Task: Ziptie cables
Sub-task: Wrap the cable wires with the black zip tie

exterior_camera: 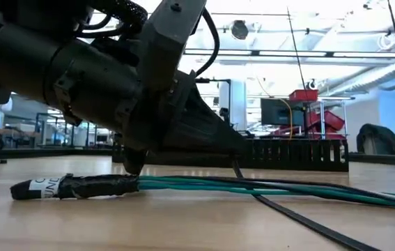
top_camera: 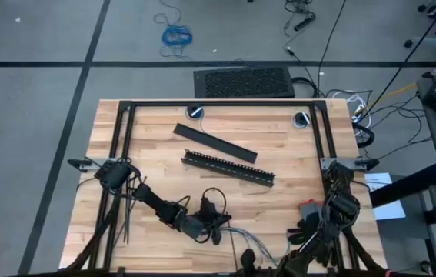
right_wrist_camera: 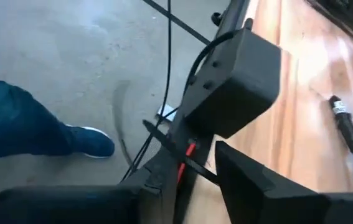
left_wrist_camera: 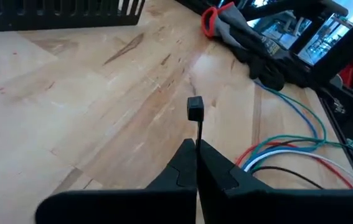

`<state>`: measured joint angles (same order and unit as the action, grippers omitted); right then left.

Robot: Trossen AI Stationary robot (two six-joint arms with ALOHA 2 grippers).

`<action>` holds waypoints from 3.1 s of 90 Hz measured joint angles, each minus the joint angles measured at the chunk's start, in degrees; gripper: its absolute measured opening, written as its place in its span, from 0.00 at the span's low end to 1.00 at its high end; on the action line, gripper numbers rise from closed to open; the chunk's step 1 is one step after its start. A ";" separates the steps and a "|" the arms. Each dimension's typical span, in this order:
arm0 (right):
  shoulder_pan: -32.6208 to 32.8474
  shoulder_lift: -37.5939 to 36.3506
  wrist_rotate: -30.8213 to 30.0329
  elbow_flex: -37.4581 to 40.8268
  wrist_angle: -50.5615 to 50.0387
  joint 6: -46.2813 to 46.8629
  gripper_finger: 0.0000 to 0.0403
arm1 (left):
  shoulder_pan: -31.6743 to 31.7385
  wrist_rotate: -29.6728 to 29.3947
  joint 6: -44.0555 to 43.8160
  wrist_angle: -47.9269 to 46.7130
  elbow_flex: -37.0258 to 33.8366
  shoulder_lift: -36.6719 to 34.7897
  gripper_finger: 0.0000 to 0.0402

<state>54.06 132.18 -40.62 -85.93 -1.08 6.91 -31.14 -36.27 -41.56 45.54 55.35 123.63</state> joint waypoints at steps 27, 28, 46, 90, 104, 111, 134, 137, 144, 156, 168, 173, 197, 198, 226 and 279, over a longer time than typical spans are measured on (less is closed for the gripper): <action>0.28 -0.07 -2.02 0.00 0.01 -0.10 0.03 | 0.00 -0.20 0.90 -0.05 0.00 0.00 0.00; 0.31 -0.07 -2.21 0.00 0.02 -0.10 0.03 | 0.00 -0.20 1.28 -0.05 0.00 0.00 0.00; 0.78 -0.17 -6.79 0.00 -0.09 3.14 0.00 | -0.07 0.50 12.73 0.19 0.00 0.00 0.00; -2.97 -8.75 -10.69 0.86 -12.84 21.21 0.00 | -0.35 -0.75 45.82 4.63 0.01 0.00 0.00; -6.30 -11.21 -7.09 4.18 -13.85 29.51 0.00 | -0.54 -0.84 51.47 5.56 0.02 0.00 0.00; -7.90 -12.55 -3.19 6.98 -11.41 31.60 0.00 | -0.57 -0.87 54.45 5.51 0.02 0.00 0.00; -12.75 -17.52 9.06 22.42 14.54 31.78 0.00 | -1.23 -1.78 67.17 4.97 0.02 0.00 0.00; -13.42 -18.27 10.19 24.86 18.18 31.92 0.00 | -1.32 -1.94 68.35 5.03 0.04 0.00 0.00; -14.88 -19.44 11.91 30.00 25.23 33.59 0.00 | -1.83 -3.35 71.19 5.34 0.08 0.00 0.00; -16.79 -19.93 13.98 35.93 33.32 36.73 0.00 | -2.68 -8.21 75.16 5.31 0.35 -0.07 0.00; -17.26 -20.06 13.99 37.90 37.23 36.88 0.00 | -2.75 -11.55 75.14 4.73 0.77 -0.07 0.00; -17.53 -20.06 14.13 38.03 38.07 36.80 0.00 | -2.75 -12.10 75.13 4.34 0.96 -0.07 0.00; -19.71 -20.06 18.86 37.99 40.35 35.94 0.00 | -2.72 -13.33 74.95 -0.48 2.90 -0.07 0.00; -19.80 -20.06 18.95 37.99 40.32 35.94 0.00 | -2.72 -13.35 74.92 -0.76 3.01 -0.07 0.00; -21.01 -20.04 21.33 37.99 39.53 36.00 0.00 | -2.75 -13.78 75.35 -2.80 4.13 -0.07 0.00; -21.53 -20.02 20.80 37.99 39.34 35.43 0.00 | -3.85 -13.79 76.73 -2.75 4.13 -0.07 0.00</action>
<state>32.53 112.16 -19.82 -47.94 38.26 42.35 -34.98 -50.06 35.17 42.79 59.48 123.57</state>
